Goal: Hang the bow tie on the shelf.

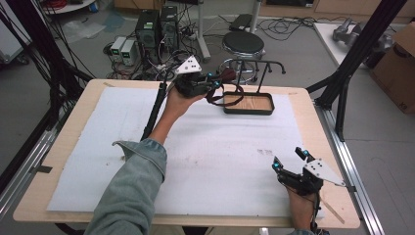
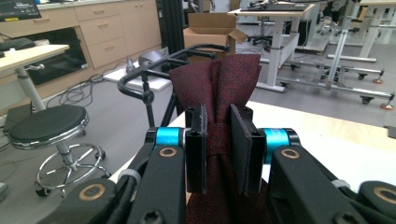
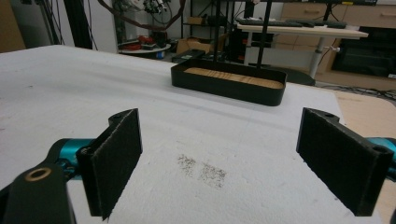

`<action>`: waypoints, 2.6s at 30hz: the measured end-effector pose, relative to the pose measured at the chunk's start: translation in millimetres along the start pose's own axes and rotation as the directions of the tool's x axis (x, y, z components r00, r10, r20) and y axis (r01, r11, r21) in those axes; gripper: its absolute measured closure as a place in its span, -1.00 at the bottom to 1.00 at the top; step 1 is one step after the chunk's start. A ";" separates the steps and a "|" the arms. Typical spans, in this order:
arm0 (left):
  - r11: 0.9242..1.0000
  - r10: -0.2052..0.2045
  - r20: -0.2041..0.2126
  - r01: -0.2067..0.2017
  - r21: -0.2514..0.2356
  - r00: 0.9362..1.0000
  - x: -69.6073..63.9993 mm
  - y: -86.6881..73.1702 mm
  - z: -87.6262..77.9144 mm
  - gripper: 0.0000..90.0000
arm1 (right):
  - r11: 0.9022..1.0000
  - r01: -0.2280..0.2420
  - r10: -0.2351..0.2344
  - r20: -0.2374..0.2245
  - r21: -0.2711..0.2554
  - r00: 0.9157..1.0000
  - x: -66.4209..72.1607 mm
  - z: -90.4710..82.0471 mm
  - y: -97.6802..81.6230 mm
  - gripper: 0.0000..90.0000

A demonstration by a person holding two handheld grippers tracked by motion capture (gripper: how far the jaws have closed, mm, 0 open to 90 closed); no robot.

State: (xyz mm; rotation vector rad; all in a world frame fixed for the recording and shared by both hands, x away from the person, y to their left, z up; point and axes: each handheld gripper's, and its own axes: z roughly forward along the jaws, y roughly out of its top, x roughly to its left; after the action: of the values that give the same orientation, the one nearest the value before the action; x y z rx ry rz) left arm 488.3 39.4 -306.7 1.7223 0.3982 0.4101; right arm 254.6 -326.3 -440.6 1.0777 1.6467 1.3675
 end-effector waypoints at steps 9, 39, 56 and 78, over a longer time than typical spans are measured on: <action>0.999 -0.006 -0.013 0.006 -0.034 1.000 7.8 5.1 22.6 0.70 | 1.000 -0.003 0.003 -0.005 0.006 1.000 0.2 0.5 0.0 -0.71; 0.957 -0.168 -0.070 0.146 -0.249 0.983 39.5 -13.8 58.4 0.70 | 1.000 0.002 -0.001 -0.013 0.017 1.000 0.3 2.2 0.0 -0.71; 0.962 -0.146 -0.107 0.116 -0.247 0.983 45.4 -20.2 71.0 0.70 | 1.000 0.003 -0.002 -0.020 0.019 1.000 0.9 2.6 0.1 -0.71; 0.974 -0.035 -0.146 0.001 -0.225 0.989 46.7 -26.3 73.6 0.67 | 1.000 0.008 -0.007 -0.026 0.019 1.000 1.2 2.8 0.0 -0.70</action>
State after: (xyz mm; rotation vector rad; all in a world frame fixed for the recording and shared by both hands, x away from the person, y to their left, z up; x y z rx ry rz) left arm 563.4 3.3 -343.2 1.4715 0.4570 0.5517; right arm 256.8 -324.1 -441.1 1.0673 1.6840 1.3694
